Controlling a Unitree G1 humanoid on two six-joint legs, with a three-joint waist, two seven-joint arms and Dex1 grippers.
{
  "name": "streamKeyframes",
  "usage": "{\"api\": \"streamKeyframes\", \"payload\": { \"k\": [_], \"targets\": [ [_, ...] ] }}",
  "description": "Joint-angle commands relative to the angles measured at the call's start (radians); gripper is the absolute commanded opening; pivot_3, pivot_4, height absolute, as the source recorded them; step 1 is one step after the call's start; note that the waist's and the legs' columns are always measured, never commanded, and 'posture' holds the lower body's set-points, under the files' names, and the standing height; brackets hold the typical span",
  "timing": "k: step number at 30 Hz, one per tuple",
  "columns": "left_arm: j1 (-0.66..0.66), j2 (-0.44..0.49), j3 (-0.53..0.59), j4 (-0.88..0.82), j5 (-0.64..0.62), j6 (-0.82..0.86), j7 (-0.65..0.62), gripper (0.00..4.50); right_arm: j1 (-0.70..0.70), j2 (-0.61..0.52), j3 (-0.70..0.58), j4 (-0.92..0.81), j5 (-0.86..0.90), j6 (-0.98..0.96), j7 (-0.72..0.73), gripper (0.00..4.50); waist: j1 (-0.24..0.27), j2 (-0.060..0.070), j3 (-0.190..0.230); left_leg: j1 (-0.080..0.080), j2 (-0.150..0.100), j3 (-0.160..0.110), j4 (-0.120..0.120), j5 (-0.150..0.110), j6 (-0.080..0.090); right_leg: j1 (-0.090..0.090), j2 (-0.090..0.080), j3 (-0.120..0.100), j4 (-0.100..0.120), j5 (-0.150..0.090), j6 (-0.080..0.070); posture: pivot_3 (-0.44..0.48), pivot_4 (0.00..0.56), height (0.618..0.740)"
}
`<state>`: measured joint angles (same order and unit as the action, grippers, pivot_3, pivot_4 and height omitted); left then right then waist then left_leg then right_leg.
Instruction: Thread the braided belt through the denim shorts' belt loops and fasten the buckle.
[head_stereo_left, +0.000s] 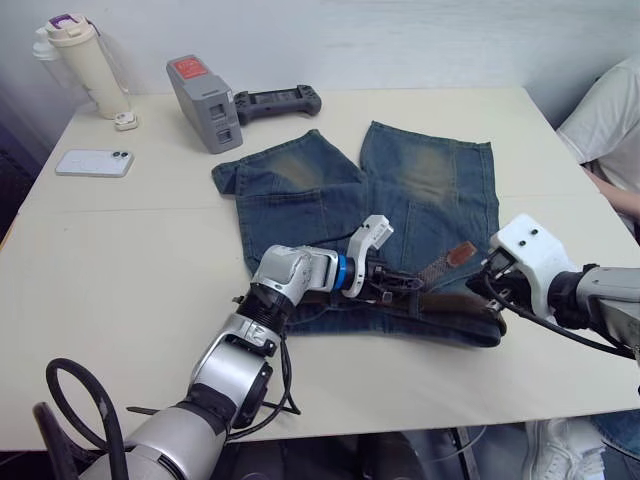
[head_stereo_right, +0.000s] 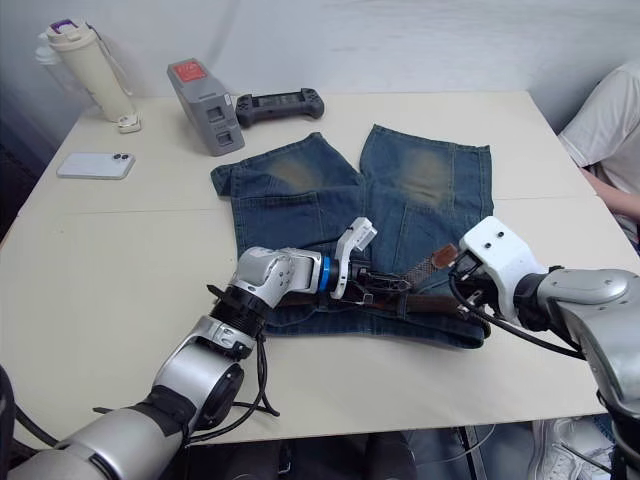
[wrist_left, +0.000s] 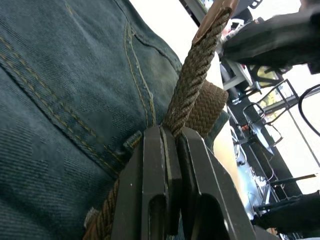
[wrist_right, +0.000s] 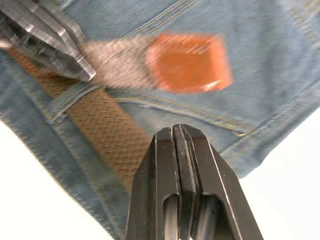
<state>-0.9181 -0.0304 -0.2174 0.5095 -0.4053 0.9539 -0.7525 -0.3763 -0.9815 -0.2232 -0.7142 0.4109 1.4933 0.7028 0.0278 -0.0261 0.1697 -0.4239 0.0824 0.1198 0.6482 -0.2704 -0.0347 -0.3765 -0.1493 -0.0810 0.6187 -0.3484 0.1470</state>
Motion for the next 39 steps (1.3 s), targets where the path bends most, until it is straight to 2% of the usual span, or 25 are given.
{"api": "streamKeyframes", "payload": {
  "k": [1,5,9,11,13,17,20,24,29,32,37,39],
  "targets": [
    [0.020,-0.018,0.013,-0.035,-0.012,0.034,0.008,0.00,-0.008,-0.018,-0.048,-0.013,0.016,-0.026,-0.010,0.04,0.001,0.000,0.000,0.000,0.000,0.000,0.000,0.000,0.000,0.000,0.000,0.000,0.001,0.000,0.000,0.000,0.150,0.740],
    [-0.027,0.017,0.156,-0.035,-0.071,0.084,0.040,0.00,-0.033,0.007,-0.051,-0.013,0.055,-0.035,-0.001,0.04,-0.001,0.000,0.000,0.000,0.000,0.000,0.000,0.000,0.000,0.000,0.000,0.000,0.001,0.000,0.000,0.000,0.150,0.740],
    [-0.050,0.034,0.213,-0.057,-0.104,0.134,0.050,0.00,-0.041,0.010,-0.047,-0.016,0.077,-0.037,-0.009,0.04,-0.005,0.000,0.000,0.000,0.000,0.000,0.000,0.001,0.000,0.000,0.000,0.000,0.002,0.000,0.000,0.000,0.150,0.740],
    [-0.096,0.066,0.334,-0.069,-0.175,0.213,0.084,0.00,-0.041,0.015,-0.024,-0.016,0.105,-0.053,0.007,0.04,-0.004,0.000,0.000,0.000,0.000,0.000,0.000,0.001,0.000,0.000,0.000,0.000,0.004,0.000,0.000,0.000,0.150,0.740],
    [-0.102,0.084,0.378,-0.094,-0.200,0.251,0.103,0.00,-0.041,0.033,0.002,-0.025,0.129,-0.068,0.016,0.04,-0.004,0.000,0.000,0.000,0.000,0.000,0.000,0.001,0.000,0.000,0.000,0.000,0.005,0.000,0.000,0.000,0.150,0.740],
    [-0.056,0.080,0.350,-0.133,-0.184,0.262,0.133,0.00,-0.049,0.062,0.058,-0.045,0.158,-0.096,-0.002,0.04,-0.004,0.000,0.000,0.001,0.000,0.000,0.000,0.001,0.000,0.000,0.000,0.000,0.006,0.000,0.000,0.000,0.150,0.740],
    [-0.042,0.080,0.350,-0.151,-0.186,0.267,0.147,0.00,-0.039,0.038,0.148,-0.074,0.141,-0.173,-0.001,0.04,0.000,0.000,0.000,0.000,0.000,0.000,0.001,0.001,0.000,0.000,0.000,0.000,0.006,0.000,0.000,0.000,0.150,0.740],
    [-0.008,0.138,0.290,-0.212,-0.154,0.228,0.118,0.00,-0.022,0.018,0.310,-0.110,0.054,-0.325,-0.011,0.04,-0.002,0.000,0.001,0.000,0.000,0.000,0.001,0.001,0.000,0.000,0.000,0.000,0.005,0.000,0.001,0.000,0.150,0.740],
    [0.008,0.220,0.248,-0.248,-0.120,0.168,0.086,0.00,-0.007,0.053,0.382,-0.085,-0.033,-0.445,-0.073,0.04,-0.009,0.000,0.001,0.002,0.001,0.001,-0.001,0.001,-0.001,0.000,0.000,0.000,0.006,0.000,0.001,0.000,0.150,0.740],
    [0.018,0.262,0.230,-0.269,-0.114,0.146,0.063,0.00,-0.005,0.059,0.455,-0.058,-0.107,-0.528,-0.095,0.86,-0.006,0.000,0.000,0.002,0.001,0.001,0.000,0.001,-0.001,0.000,0.000,0.000,0.006,0.000,0.001,0.000,0.150,0.740],
    [0.020,0.294,0.218,-0.273,-0.109,0.122,0.050,0.00,-0.006,0.052,0.544,-0.016,-0.220,-0.633,-0.113,3.00,-0.003,0.000,0.000,0.001,0.001,0.001,0.001,0.001,-0.001,0.000,0.000,0.000,0.007,0.000,0.001,0.000,0.150,0.740],
    [0.007,0.305,0.227,-0.264,-0.112,0.119,0.047,0.00,0.002,0.050,0.586,0.000,-0.269,-0.687,-0.109,3.00,-0.003,0.000,0.000,0.001,0.001,0.001,0.002,0.001,0.000,0.000,0.000,0.000,0.007,0.000,0.001,0.000,0.150,0.740]
  ]
}}
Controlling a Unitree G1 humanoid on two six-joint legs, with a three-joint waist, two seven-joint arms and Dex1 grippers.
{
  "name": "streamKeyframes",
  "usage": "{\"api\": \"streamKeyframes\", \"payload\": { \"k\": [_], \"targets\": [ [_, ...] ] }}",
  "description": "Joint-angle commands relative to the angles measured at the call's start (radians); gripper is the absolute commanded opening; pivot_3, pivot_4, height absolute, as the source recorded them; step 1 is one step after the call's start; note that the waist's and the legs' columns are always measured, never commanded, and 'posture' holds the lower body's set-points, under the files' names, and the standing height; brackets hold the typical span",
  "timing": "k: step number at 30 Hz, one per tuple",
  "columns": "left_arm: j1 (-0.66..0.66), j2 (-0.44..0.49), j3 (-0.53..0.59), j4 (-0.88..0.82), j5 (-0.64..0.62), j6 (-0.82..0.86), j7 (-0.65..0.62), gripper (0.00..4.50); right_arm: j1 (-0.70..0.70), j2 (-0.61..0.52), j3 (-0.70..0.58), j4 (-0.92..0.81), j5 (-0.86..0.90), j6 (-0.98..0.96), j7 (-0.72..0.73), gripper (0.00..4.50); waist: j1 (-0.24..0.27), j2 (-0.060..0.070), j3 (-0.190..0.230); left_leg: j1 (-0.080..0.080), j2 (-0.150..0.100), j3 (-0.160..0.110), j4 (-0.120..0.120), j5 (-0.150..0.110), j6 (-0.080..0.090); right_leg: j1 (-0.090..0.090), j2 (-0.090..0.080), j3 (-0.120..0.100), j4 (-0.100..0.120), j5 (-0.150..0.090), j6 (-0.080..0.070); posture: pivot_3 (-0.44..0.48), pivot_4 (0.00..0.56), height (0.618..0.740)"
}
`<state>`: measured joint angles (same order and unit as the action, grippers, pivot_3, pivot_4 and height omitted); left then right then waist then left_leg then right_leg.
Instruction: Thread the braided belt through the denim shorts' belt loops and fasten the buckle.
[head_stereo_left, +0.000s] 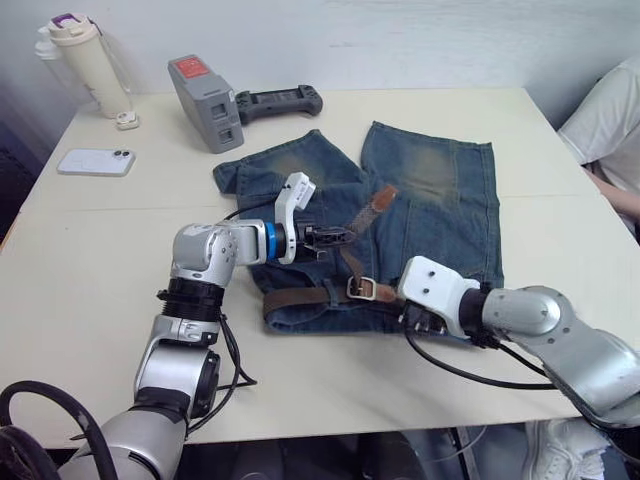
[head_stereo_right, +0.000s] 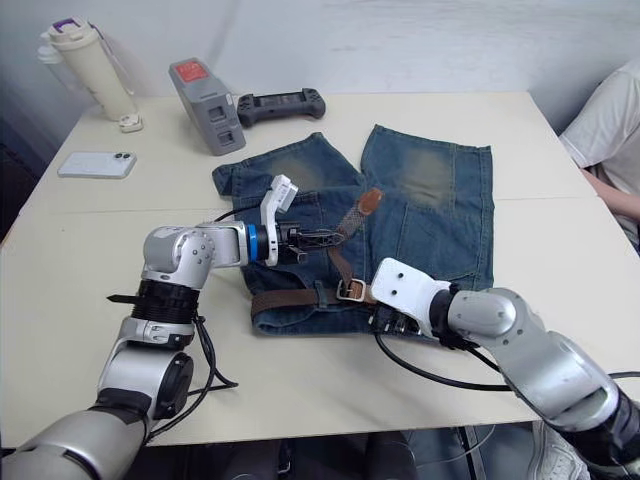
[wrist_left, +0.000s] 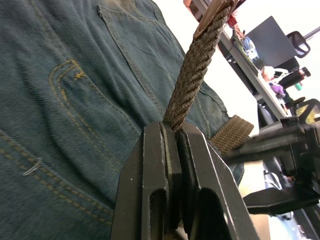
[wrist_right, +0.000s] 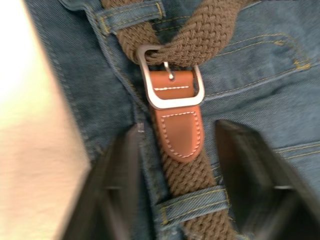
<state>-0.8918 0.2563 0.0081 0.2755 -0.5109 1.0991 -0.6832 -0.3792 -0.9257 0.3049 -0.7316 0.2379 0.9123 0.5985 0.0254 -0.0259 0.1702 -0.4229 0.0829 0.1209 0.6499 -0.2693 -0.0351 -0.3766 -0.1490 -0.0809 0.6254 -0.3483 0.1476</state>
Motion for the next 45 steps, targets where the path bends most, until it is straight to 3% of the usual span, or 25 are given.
{"api": "streamKeyframes", "payload": {
  "k": [1,9,16,32,45],
  "targets": [
    [-0.026,0.022,0.002,-0.027,-0.005,-0.031,-0.024,0.00,0.012,-0.014,0.081,0.022,-0.124,-0.131,-0.001,3.00,-0.001,0.000,0.000,0.000,0.000,0.000,0.000,0.000,0.000,0.000,0.000,0.000,0.000,0.000,0.000,0.000,0.150,0.740],
    [-0.053,0.024,-0.005,0.002,-0.008,-0.050,-0.039,0.00,0.074,-0.036,0.159,0.115,-0.333,-0.280,0.010,3.00,-0.002,0.000,0.000,0.000,0.000,0.000,0.001,0.000,0.000,0.000,0.000,0.000,0.001,0.000,0.000,0.000,0.150,0.740],
    [-0.046,0.024,-0.027,0.004,0.000,-0.059,-0.054,0.00,0.060,0.040,0.102,0.156,-0.441,-0.315,-0.048,3.00,-0.002,0.000,0.000,0.001,0.000,0.000,0.004,0.000,0.000,0.000,0.000,0.000,0.003,0.000,0.000,0.000,0.150,0.740],
    [-0.028,0.028,-0.034,0.014,0.008,-0.062,-0.053,0.00,0.011,0.134,-0.017,0.109,-0.432,-0.249,0.034,3.00,-0.002,0.000,0.000,0.000,0.001,0.000,0.005,0.000,0.001,0.000,0.000,0.000,0.005,0.000,0.000,0.000,0.150,0.740],
    [-0.036,0.030,-0.026,0.021,0.011,-0.068,-0.049,0.00,0.031,0.155,0.012,0.206,-0.532,-0.367,0.019,3.00,-0.003,0.000,0.000,0.000,0.001,0.000,0.004,0.000,0.001,0.000,0.000,0.000,0.004,0.000,0.000,0.000,0.150,0.740]
  ]
}}
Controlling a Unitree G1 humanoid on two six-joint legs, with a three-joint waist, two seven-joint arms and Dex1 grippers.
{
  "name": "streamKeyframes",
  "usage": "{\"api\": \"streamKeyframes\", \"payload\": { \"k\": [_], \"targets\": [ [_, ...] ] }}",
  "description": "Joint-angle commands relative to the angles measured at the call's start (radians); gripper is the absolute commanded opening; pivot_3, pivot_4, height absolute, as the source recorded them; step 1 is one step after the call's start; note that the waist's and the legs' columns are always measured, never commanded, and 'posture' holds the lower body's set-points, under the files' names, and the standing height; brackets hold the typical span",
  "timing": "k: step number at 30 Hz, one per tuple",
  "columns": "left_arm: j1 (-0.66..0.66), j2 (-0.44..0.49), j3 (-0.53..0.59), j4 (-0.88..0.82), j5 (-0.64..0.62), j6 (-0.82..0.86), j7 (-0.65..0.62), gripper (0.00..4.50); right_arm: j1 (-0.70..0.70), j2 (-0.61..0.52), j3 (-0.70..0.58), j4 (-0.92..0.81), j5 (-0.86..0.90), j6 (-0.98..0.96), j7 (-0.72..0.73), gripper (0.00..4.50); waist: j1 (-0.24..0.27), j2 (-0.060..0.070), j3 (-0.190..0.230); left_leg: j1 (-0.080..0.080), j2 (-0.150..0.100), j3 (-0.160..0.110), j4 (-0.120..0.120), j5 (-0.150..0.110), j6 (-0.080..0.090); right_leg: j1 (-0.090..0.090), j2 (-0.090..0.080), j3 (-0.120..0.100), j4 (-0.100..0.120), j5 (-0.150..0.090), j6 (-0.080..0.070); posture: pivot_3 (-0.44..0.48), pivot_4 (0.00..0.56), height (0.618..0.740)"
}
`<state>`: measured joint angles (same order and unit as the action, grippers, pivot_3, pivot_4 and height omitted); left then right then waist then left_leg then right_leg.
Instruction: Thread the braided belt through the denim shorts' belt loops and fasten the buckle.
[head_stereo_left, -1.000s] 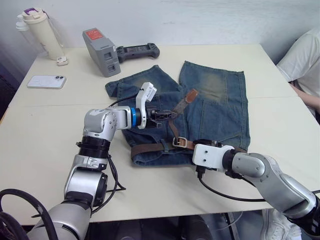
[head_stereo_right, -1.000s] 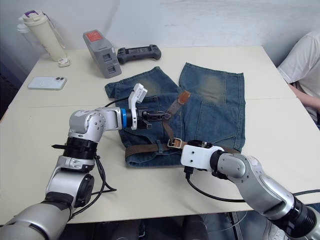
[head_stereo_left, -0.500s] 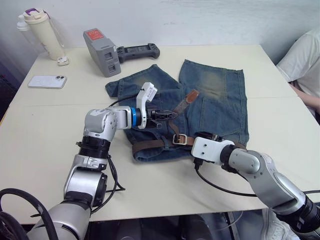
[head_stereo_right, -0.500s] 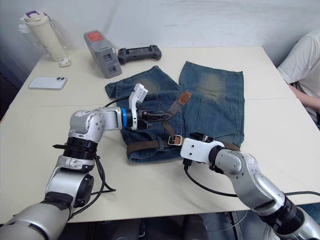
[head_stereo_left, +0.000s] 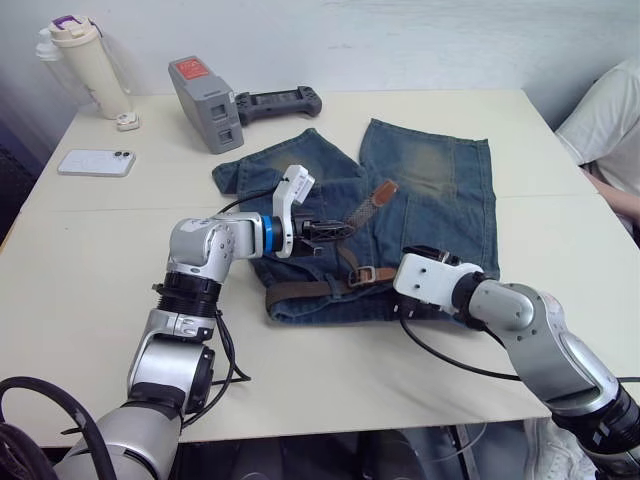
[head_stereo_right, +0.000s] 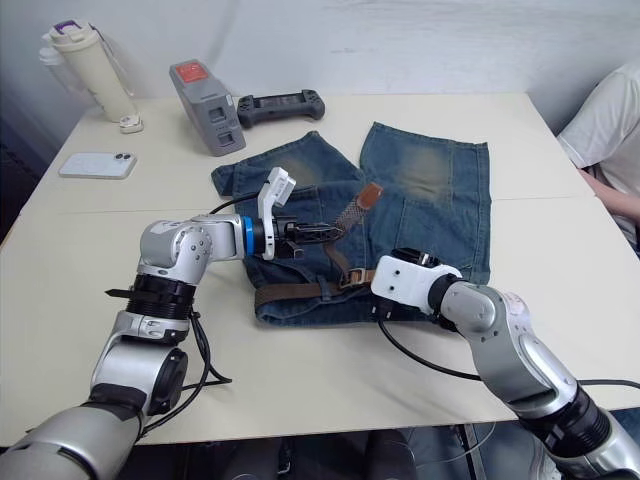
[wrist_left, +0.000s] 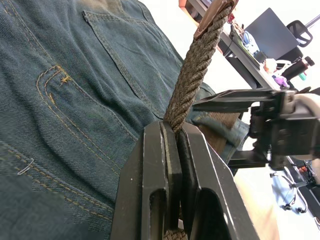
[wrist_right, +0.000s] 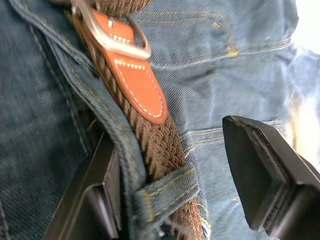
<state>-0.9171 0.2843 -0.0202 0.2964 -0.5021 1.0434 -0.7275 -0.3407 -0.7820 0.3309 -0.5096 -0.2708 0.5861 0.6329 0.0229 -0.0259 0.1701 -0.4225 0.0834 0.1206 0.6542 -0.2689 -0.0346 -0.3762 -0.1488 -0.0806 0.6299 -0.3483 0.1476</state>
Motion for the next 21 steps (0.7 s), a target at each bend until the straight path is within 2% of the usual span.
{"api": "streamKeyframes", "payload": {
  "k": [1,4,8,13,15,17,21],
  "targets": [
    [-0.010,0.004,0.001,0.002,0.006,-0.017,-0.003,0.00,-0.004,0.020,-0.014,-0.015,-0.023,-0.050,-0.016,2.77,-0.002,0.000,0.000,0.000,0.000,0.000,0.000,0.000,0.000,0.000,0.000,0.000,0.000,0.000,0.000,0.000,0.150,0.740],
    [-0.008,0.008,0.000,0.006,0.010,-0.026,-0.005,0.00,0.001,0.035,-0.007,-0.009,-0.032,-0.081,-0.019,1.96,-0.002,0.000,0.000,0.000,0.000,0.000,0.000,0.000,0.000,0.000,0.000,0.000,0.000,0.000,0.000,0.000,0.150,0.740],
    [-0.007,0.010,-0.010,0.014,0.028,-0.047,-0.003,0.00,0.007,0.055,-0.011,-0.004,-0.045,-0.124,-0.019,0.05,-0.001,0.000,0.000,0.000,0.000,0.000,0.000,0.000,0.000,0.000,0.000,0.000,0.000,0.000,0.000,0.000,0.150,0.740],
    [-0.008,0.015,-0.023,0.015,0.070,-0.110,0.002,0.00,0.020,0.074,-0.029,0.000,-0.055,-0.127,-0.014,0.02,-0.002,0.000,0.000,0.000,0.000,0.000,0.000,0.000,0.000,0.000,0.000,0.000,0.000,0.000,0.000,0.000,0.150,0.740],
    [-0.009,0.036,-0.063,0.006,0.144,-0.232,0.008,0.00,0.018,0.093,-0.090,-0.002,-0.023,-0.052,-0.010,0.02,-0.002,0.000,0.000,0.000,0.000,0.000,0.000,0.000,0.000,0.000,0.000,0.000,0.000,0.000,0.000,0.000,0.150,0.740],
    [0.002,0.085,-0.152,-0.021,0.270,-0.428,-0.004,0.00,0.009,0.129,-0.155,-0.012,0.023,0.032,-0.008,0.02,-0.002,0.000,0.000,0.000,0.000,0.000,0.000,0.000,0.000,0.000,0.000,0.000,0.000,0.000,0.000,0.000,0.150,0.740],
    [-0.001,0.132,-0.213,-0.010,0.390,-0.643,-0.003,0.00,-0.022,0.193,-0.218,-0.044,0.092,0.145,-0.009,0.02,0.002,0.000,0.000,0.000,0.000,0.000,0.000,0.000,0.000,0.000,0.000,0.000,0.000,0.000,0.000,0.000,0.150,0.740]
  ]
}}
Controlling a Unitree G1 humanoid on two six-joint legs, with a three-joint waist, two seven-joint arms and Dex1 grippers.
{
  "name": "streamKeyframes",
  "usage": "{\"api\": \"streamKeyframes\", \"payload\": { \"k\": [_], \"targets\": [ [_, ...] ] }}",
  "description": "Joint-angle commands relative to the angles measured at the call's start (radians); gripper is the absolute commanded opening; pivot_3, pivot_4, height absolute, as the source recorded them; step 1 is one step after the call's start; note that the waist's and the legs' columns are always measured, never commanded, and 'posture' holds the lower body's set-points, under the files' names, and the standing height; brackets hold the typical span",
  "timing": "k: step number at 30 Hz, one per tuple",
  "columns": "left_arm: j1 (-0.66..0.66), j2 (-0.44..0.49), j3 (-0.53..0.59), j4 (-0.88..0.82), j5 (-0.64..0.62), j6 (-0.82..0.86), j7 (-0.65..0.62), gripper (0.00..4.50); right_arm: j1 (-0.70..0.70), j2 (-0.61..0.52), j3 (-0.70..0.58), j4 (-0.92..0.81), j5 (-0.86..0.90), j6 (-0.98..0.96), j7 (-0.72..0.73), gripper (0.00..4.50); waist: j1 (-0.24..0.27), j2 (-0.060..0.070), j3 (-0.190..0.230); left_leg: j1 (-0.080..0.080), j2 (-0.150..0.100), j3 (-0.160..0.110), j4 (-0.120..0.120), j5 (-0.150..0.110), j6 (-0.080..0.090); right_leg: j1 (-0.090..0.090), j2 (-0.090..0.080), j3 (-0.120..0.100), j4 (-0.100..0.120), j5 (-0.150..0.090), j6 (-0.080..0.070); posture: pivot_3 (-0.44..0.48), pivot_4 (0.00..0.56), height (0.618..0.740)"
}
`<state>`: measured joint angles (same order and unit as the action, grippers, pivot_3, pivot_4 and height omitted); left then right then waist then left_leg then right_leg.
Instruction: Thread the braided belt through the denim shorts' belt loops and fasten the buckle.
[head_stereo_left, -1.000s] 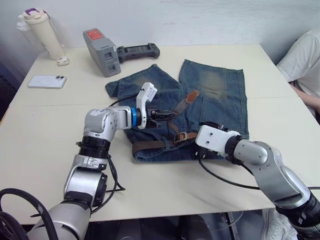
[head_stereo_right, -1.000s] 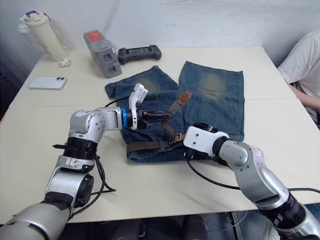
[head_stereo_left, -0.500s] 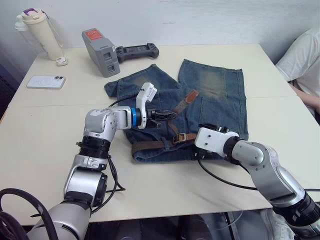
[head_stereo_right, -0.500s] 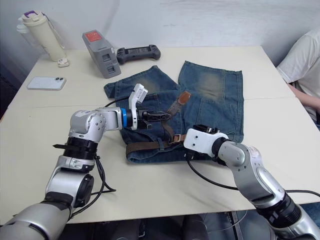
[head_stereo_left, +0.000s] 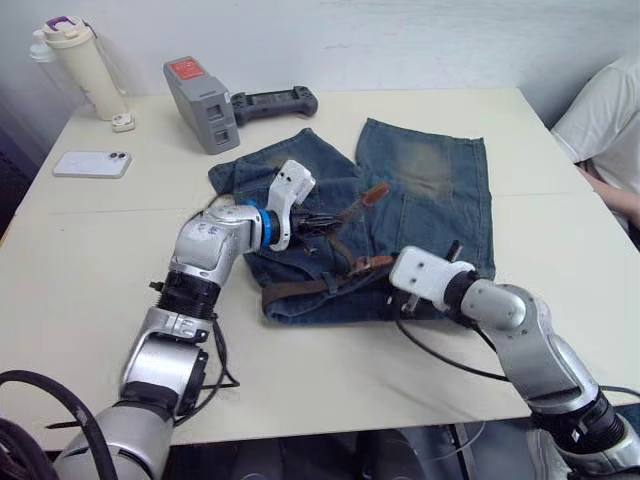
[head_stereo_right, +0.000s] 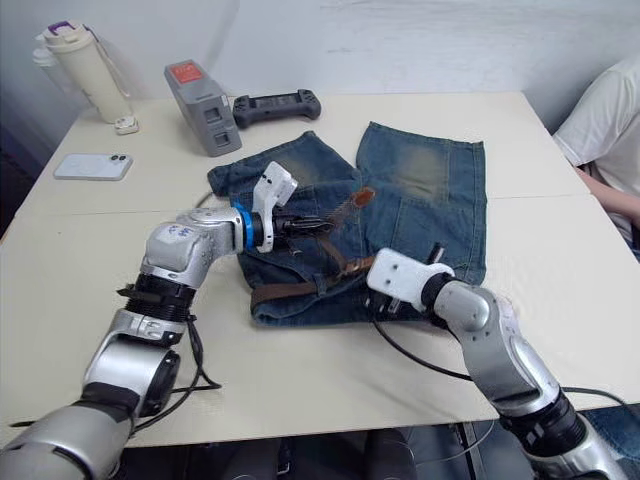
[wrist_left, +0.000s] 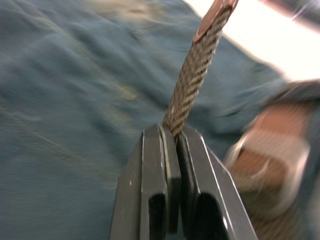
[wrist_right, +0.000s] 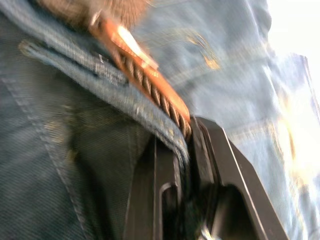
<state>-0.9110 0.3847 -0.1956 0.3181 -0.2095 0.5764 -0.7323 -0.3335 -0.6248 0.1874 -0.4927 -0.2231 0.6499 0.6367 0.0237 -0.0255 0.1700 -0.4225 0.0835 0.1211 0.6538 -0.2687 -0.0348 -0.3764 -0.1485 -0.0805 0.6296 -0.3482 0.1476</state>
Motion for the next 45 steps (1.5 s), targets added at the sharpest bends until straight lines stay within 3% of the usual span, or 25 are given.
{"api": "streamKeyframes", "payload": {
  "k": [1,3,6,18,34,45],
  "targets": [
    [-0.007,0.047,-0.060,-0.024,0.139,-0.242,0.002,0.00,-0.035,0.047,-0.084,-0.068,0.059,0.100,-0.012,0.02,0.002,0.000,0.000,0.000,0.000,0.000,0.000,0.000,0.000,0.000,0.000,0.000,0.000,0.000,0.000,0.000,0.150,0.740],
    [-0.006,0.066,-0.088,-0.005,0.200,-0.341,0.005,0.00,-0.050,0.075,-0.108,-0.078,0.086,0.137,-0.021,0.02,0.003,0.000,0.000,0.000,0.000,0.000,0.000,0.000,0.000,0.000,0.000,0.000,0.000,0.000,0.000,0.000,0.150,0.740],
    [-0.009,0.047,-0.063,0.012,0.199,-0.368,0.015,0.00,-0.066,0.073,-0.109,-0.088,0.098,0.162,-0.023,0.02,0.003,0.000,0.000,0.000,0.000,0.000,0.000,0.000,0.000,0.000,0.000,0.000,0.000,0.000,0.000,0.000,0.150,0.740],
    [0.001,0.101,-0.148,0.053,0.389,-0.553,-0.022,0.00,-0.125,0.014,-0.066,-0.097,0.073,0.148,-0.042,0.02,0.000,0.000,0.000,0.000,0.000,0.000,-0.001,0.000,0.000,-0.001,0.000,0.000,0.000,0.000,0.000,0.000,0.150,0.740],
    [0.025,0.075,-0.071,0.016,0.313,-0.461,-0.051,0.00,-0.100,-0.073,-0.042,-0.031,-0.007,0.071,-0.096,0.02,0.001,0.000,0.000,0.000,0.000,0.000,0.000,0.000,0.000,-0.001,0.000,0.000,0.001,0.000,0.000,0.000,0.150,0.740],
    [0.033,0.084,-0.089,-0.001,0.358,-0.529,-0.041,0.00,-0.114,-0.084,-0.009,-0.008,-0.038,0.043,-0.081,0.02,0.001,0.000,0.000,0.000,0.000,0.000,0.000,0.000,0.000,-0.001,0.000,0.000,0.001,0.000,0.000,0.000,0.150,0.740]
  ]
}}
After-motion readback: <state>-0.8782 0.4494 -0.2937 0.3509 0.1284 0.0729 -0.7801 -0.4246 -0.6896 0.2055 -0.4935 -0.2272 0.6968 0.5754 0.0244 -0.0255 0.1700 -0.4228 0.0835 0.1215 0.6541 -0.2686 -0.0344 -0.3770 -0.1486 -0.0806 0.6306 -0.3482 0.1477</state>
